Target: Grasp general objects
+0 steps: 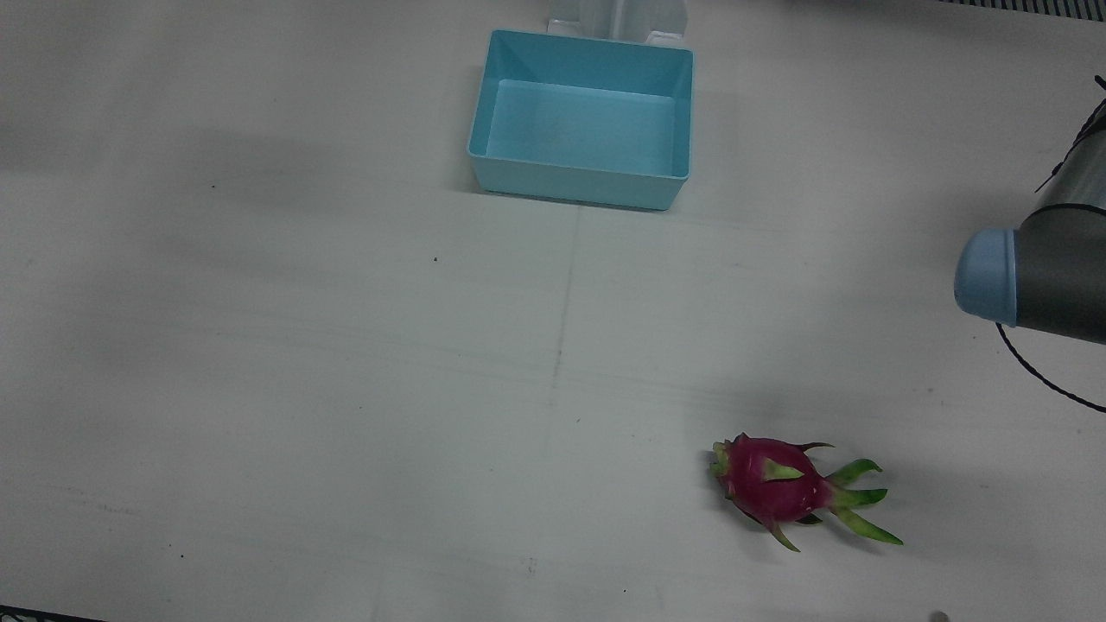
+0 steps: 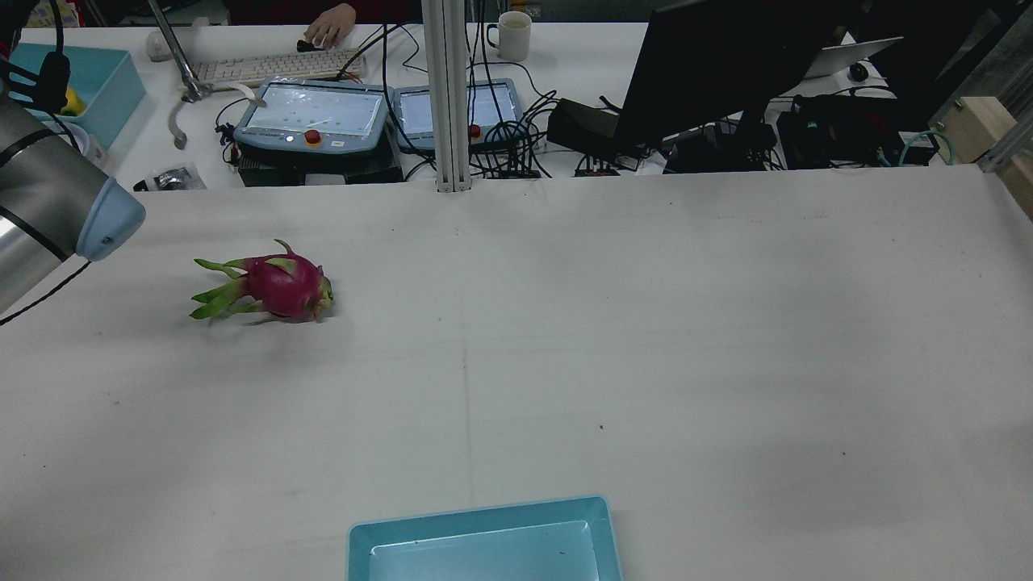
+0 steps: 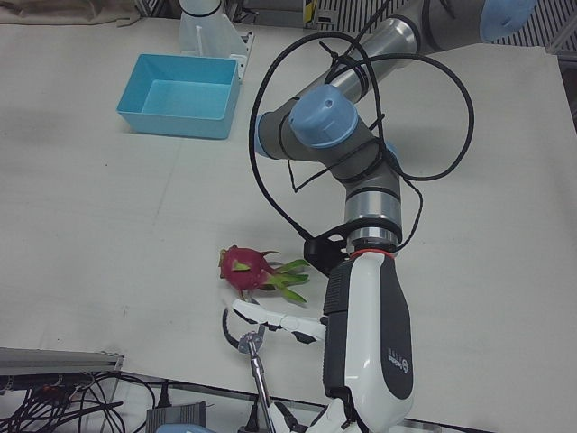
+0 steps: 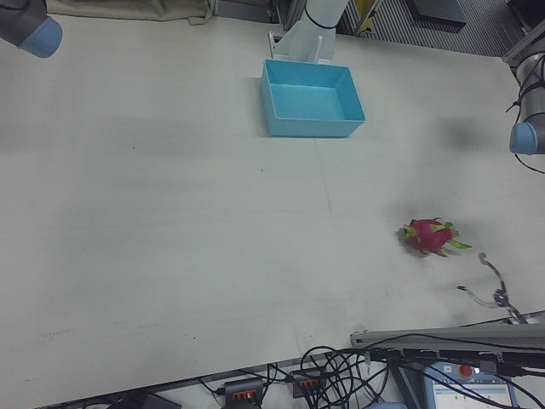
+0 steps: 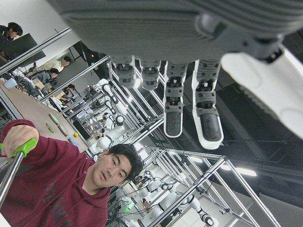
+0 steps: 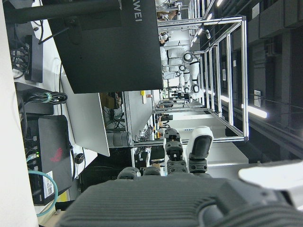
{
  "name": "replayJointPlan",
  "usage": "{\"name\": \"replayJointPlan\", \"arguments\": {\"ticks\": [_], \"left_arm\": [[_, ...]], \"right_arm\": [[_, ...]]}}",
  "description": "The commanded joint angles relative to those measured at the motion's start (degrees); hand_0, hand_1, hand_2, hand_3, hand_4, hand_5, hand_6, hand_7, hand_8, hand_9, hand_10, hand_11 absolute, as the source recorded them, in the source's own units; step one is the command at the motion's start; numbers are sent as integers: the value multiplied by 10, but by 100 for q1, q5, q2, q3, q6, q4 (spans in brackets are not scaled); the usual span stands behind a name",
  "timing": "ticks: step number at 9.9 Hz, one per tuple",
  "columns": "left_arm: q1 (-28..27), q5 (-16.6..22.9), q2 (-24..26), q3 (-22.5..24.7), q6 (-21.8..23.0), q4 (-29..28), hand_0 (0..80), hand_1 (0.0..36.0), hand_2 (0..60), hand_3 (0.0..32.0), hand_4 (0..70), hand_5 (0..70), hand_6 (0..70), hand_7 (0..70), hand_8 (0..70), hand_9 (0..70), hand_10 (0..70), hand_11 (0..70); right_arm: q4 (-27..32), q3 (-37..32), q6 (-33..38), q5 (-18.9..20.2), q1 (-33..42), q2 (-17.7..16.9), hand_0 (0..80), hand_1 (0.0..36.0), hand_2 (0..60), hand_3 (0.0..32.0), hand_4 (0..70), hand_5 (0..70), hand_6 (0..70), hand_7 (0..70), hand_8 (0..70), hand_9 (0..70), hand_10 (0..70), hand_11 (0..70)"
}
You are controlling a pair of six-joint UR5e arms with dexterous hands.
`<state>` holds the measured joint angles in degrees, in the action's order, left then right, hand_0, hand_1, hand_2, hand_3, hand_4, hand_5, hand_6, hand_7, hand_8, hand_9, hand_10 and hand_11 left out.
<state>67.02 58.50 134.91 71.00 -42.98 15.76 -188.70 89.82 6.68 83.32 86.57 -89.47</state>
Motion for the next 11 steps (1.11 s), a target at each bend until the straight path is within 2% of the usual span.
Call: {"name": "replayJointPlan", "arguments": {"ticks": [1,3,5,6,7,8,9,10,11], "left_arm": [[-5,3,0,1,0,-2,483,33,0,0,420,472,342,344,167,54,37,50],[39,38,9,89,44,7,482,33,0,0,421,474,344,348,168,55,37,50],[57,213,157,763,193,705,483,33,0,0,422,476,344,346,168,55,37,50],[40,249,141,879,193,814,484,33,0,0,421,472,342,345,167,55,34,45],[118,719,124,967,185,902,488,38,0,0,391,458,312,322,148,50,15,19],[214,1220,80,1264,141,1077,486,35,0,0,372,442,297,309,139,47,11,14],[276,1451,-199,1737,88,1183,478,28,0,0,316,384,264,278,127,41,7,8],[207,1506,-950,2716,-312,1141,474,24,0,0,265,337,235,254,116,37,2,3],[206,1506,-1784,3535,-1021,749,475,28,0,0,175,254,194,219,97,29,0,0]], "right_arm": [[0,0,0,0,0,0,0,0,0,0,0,0,0,0,0,0,0,0],[0,0,0,0,0,0,0,0,0,0,0,0,0,0,0,0,0,0],[0,18,0,0,0,0,0,0,0,0,0,0,0,0,0,0,0,0],[0,18,0,0,0,0,0,0,0,0,0,0,0,0,0,0,0,0],[0,18,0,0,0,0,0,0,0,0,0,0,0,0,0,0,0,0],[0,18,0,0,0,0,0,0,0,0,0,0,0,0,0,0,0,0],[-9,18,0,0,0,0,0,0,0,0,0,0,0,0,0,0,0,0],[0,18,0,0,0,0,0,0,0,0,0,0,0,0,0,0,0,0],[0,18,0,0,0,0,0,0,0,0,0,0,0,0,0,0,0,0]]}}
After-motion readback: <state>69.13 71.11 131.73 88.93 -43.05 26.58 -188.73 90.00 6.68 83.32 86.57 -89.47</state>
